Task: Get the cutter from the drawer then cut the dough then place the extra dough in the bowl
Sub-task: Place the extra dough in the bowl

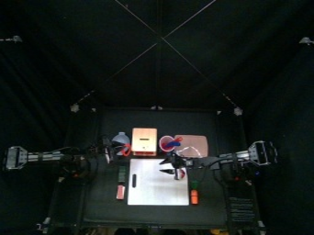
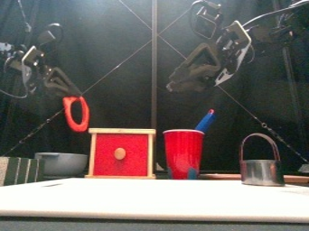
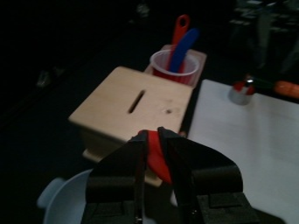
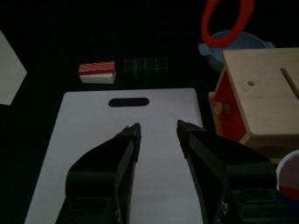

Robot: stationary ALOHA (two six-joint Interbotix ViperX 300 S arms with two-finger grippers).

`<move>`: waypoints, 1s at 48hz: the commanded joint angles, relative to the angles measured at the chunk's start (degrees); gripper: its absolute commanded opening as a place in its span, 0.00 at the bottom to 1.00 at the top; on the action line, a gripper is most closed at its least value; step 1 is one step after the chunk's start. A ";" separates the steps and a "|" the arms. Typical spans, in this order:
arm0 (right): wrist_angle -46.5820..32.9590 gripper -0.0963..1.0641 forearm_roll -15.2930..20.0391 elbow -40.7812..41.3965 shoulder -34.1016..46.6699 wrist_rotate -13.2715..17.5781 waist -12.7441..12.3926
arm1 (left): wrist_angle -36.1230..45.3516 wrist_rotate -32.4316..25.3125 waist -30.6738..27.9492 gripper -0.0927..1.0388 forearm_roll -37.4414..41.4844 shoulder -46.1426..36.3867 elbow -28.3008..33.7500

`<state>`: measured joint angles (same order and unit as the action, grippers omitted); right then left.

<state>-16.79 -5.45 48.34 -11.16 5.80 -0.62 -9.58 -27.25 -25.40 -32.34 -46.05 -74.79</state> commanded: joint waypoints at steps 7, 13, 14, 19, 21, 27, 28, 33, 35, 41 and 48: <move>-0.97 0.75 0.00 -0.44 -0.62 -0.09 -1.23 | 0.44 -0.09 -3.25 0.64 2.55 6.94 1.58; -1.85 0.75 0.09 -0.35 -0.53 0.35 -1.41 | -2.55 0.00 -1.32 0.69 2.64 11.07 2.46; -1.85 0.75 0.26 -0.26 -0.62 0.35 -1.41 | -3.08 0.00 -0.79 0.70 2.64 11.51 2.55; -1.85 0.75 0.44 -0.26 -0.62 0.44 -1.58 | -4.66 0.44 -0.09 0.79 1.58 12.22 2.29; -1.85 0.75 0.44 -0.35 -0.53 0.53 -1.67 | -5.01 1.32 -0.09 0.82 -1.14 12.30 1.93; -1.85 0.75 1.58 -0.53 -0.53 0.53 -1.76 | -6.77 5.27 -0.18 0.85 -15.47 12.22 0.18; -1.85 0.75 1.76 -0.62 -0.53 0.53 -1.76 | -7.03 5.54 -0.18 0.85 -16.88 12.22 0.09; -1.85 0.75 2.11 -0.70 -0.53 0.53 -1.76 | -7.47 6.15 0.35 0.85 -20.92 12.22 -0.44; -1.85 0.75 2.20 -0.79 -0.44 0.53 -1.76 | -7.47 6.33 0.88 0.85 -21.01 12.22 -0.26; -1.85 0.75 2.72 -0.79 -0.18 0.53 -1.76 | -7.56 7.03 3.60 0.85 -20.92 12.13 1.14; -1.85 0.75 3.43 -0.97 0.79 0.53 -1.76 | -9.49 6.50 5.98 0.85 -18.46 12.22 2.46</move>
<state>-18.11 -2.20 48.43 -10.02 6.50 -2.20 -17.58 -20.57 -19.78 -52.56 -33.93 -73.92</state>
